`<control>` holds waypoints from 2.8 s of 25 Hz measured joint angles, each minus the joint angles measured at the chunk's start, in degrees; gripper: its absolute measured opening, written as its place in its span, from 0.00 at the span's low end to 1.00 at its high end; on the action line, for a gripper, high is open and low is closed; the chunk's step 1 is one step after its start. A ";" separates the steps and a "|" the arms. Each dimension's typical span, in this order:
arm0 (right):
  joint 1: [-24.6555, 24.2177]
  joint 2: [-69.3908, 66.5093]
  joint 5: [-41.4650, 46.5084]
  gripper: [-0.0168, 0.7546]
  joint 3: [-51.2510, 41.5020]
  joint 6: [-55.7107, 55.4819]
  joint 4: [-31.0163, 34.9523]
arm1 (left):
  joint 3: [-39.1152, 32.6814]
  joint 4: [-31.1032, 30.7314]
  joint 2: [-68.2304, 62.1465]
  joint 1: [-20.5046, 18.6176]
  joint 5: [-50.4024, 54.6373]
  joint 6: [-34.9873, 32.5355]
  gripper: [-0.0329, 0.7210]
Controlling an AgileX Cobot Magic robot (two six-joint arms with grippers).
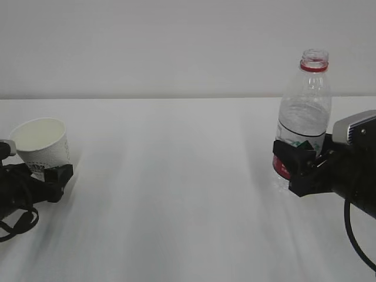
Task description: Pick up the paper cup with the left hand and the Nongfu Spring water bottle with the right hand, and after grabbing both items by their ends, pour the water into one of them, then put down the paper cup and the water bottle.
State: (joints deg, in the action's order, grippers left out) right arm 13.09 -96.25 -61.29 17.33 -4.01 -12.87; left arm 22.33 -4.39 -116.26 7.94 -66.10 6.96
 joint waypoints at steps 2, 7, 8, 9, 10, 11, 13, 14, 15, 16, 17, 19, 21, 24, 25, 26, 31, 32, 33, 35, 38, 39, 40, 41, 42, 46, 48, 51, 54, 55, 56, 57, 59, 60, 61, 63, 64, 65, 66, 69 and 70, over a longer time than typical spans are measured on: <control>0.00 0.00 0.00 0.66 0.00 0.00 0.00 | 0.84 0.00 -0.12 0.00 0.00 0.00 0.97; 0.00 0.00 0.00 0.66 0.00 0.00 0.00 | 3.32 0.00 -0.72 0.00 0.00 -0.09 0.99; 0.00 0.00 0.00 0.66 0.00 0.00 0.00 | 3.86 0.00 -0.97 0.00 0.00 -0.09 0.98; 0.00 0.00 0.00 0.66 0.00 0.00 0.00 | 4.37 0.00 -1.24 0.00 0.00 -0.09 0.97; 0.00 0.00 0.00 0.66 0.00 0.00 0.00 | 4.80 0.00 -1.63 0.00 0.00 -0.09 0.97; 0.00 0.00 0.00 0.66 0.00 0.00 0.00 | 5.32 0.00 -1.85 0.00 0.00 -0.09 0.96; 0.00 0.00 0.00 0.66 0.00 0.00 0.00 | 6.10 0.00 -2.37 0.00 0.00 -0.09 0.96; 0.00 0.00 0.00 0.66 0.00 0.00 0.00 | 6.47 0.00 -2.48 0.00 0.00 -0.09 0.96; 0.00 0.00 0.00 0.66 0.00 0.00 0.00 | 6.82 0.00 -2.48 0.00 0.00 -0.09 0.98; 0.00 0.00 0.00 0.66 0.00 0.00 0.00 | 6.85 0.00 -2.48 0.00 0.00 -0.09 0.97; 0.00 0.00 0.00 0.66 0.00 0.00 0.00 | 6.90 0.00 -2.48 0.00 0.00 -0.09 0.97; 0.00 0.00 0.00 0.66 0.00 0.00 0.00 | 6.99 -0.22 -2.58 0.00 0.00 -0.09 0.97; 0.00 0.00 0.00 0.66 0.00 0.00 0.00 | 6.99 -0.22 -2.91 0.00 0.00 -0.09 0.97; 0.00 0.00 -0.04 0.66 0.00 0.00 0.00 | 6.99 -0.22 -3.89 0.00 0.00 -0.09 0.97; 0.00 0.00 -0.04 0.66 0.00 0.00 0.00 | 7.19 -0.22 -4.30 0.00 0.00 -0.09 0.97; 0.00 0.00 -0.04 0.66 0.00 0.00 0.00 | 7.65 -0.22 -4.59 0.00 0.00 -0.09 0.99; 0.00 0.00 -0.04 0.66 0.00 0.00 0.00 | 9.27 -0.22 -5.47 0.00 0.00 -0.09 0.97; 0.00 0.00 -0.04 0.66 0.00 0.00 0.00 | 9.42 -0.22 -5.47 0.00 0.00 -0.09 0.99; 0.00 0.00 -0.04 0.66 0.00 0.00 0.00 | 9.59 -0.22 -5.47 0.00 0.00 -0.09 0.98; 0.00 0.00 -0.04 0.66 0.00 0.00 0.00 | 9.80 -0.22 -5.47 0.00 0.00 -0.09 0.97; 0.00 0.00 -0.04 0.66 0.00 0.00 0.00 | 10.38 -0.22 -5.51 0.00 0.00 -0.09 0.99; 0.00 0.00 -0.04 0.66 0.00 0.00 0.00 | 10.40 -0.22 -5.51 0.00 0.00 -0.09 0.98; 0.00 0.00 -0.04 0.66 0.00 0.00 0.00 | 10.50 -0.22 -5.60 0.00 0.00 -0.09 0.97; 0.00 0.00 -0.04 0.66 0.00 0.00 0.00 | 10.50 -0.22 -5.60 0.00 0.00 -0.09 0.97; 0.00 0.00 -0.04 0.66 0.00 0.00 0.00 | 10.50 -0.22 -5.60 0.00 0.00 -0.09 0.97; 0.00 0.00 -0.04 0.66 0.00 0.00 0.00 | 10.62 -0.22 -5.60 0.00 0.00 -0.09 0.97; 0.00 0.00 -0.04 0.66 0.00 0.00 0.00 | 11.15 -0.22 -5.60 0.00 0.00 -0.09 0.96; 0.00 0.00 -0.04 0.66 0.00 0.00 0.00 | 12.53 -0.22 -5.60 0.00 0.00 -0.09 0.95; 0.00 0.00 -0.04 0.66 0.00 0.00 0.00 | 13.29 -0.22 -5.60 0.00 0.00 -0.09 0.94; 0.00 0.00 -0.04 0.66 0.00 0.00 0.00 | 13.29 -0.22 -5.60 0.00 0.00 -0.09 0.94; 0.00 0.00 -0.04 0.66 0.00 0.00 0.00 | 13.29 -0.22 -5.60 0.00 0.00 -0.09 0.93; 0.00 0.00 -0.04 0.66 0.00 0.00 0.00 | 13.29 -0.22 -5.60 0.00 0.00 -0.09 0.92; 0.00 0.00 -0.04 0.66 0.00 0.00 0.00 | 13.29 -0.22 -5.60 0.00 0.00 -0.09 0.87; 0.00 0.00 -0.04 0.66 0.00 0.00 0.00 | 13.29 -0.22 -5.60 0.00 0.00 -0.09 0.85; 0.00 0.00 -0.04 0.66 0.00 0.00 0.00 | 13.29 -0.22 -5.60 0.00 0.00 -0.09 0.82; 0.00 0.00 -0.04 0.66 0.00 0.00 0.00 | 13.29 -0.22 -5.64 0.00 0.00 -0.09 0.80; 0.00 0.00 -0.04 0.66 0.00 0.00 0.00 | 13.29 -0.32 -5.64 0.00 0.00 -0.09 0.80; 0.00 0.00 -0.04 0.66 0.00 0.00 0.00 | 13.29 -0.44 -5.64 0.00 0.00 -0.09 0.79; 0.00 0.00 -0.04 0.66 0.00 0.00 0.00 | 13.29 -0.54 -5.64 0.00 0.00 -0.09 0.79; 0.00 0.00 -0.04 0.66 0.00 0.00 0.00 | 13.29 -2.58 -5.64 0.00 0.00 -0.09 0.80; 0.00 0.00 -0.04 0.66 0.00 0.00 0.00 | 13.29 -3.63 -5.53 0.00 0.10 -0.09 0.80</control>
State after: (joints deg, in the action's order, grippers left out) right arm 13.09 -96.25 -61.33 17.33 -4.01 -12.87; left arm 35.61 -8.02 -121.79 7.94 -65.99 6.87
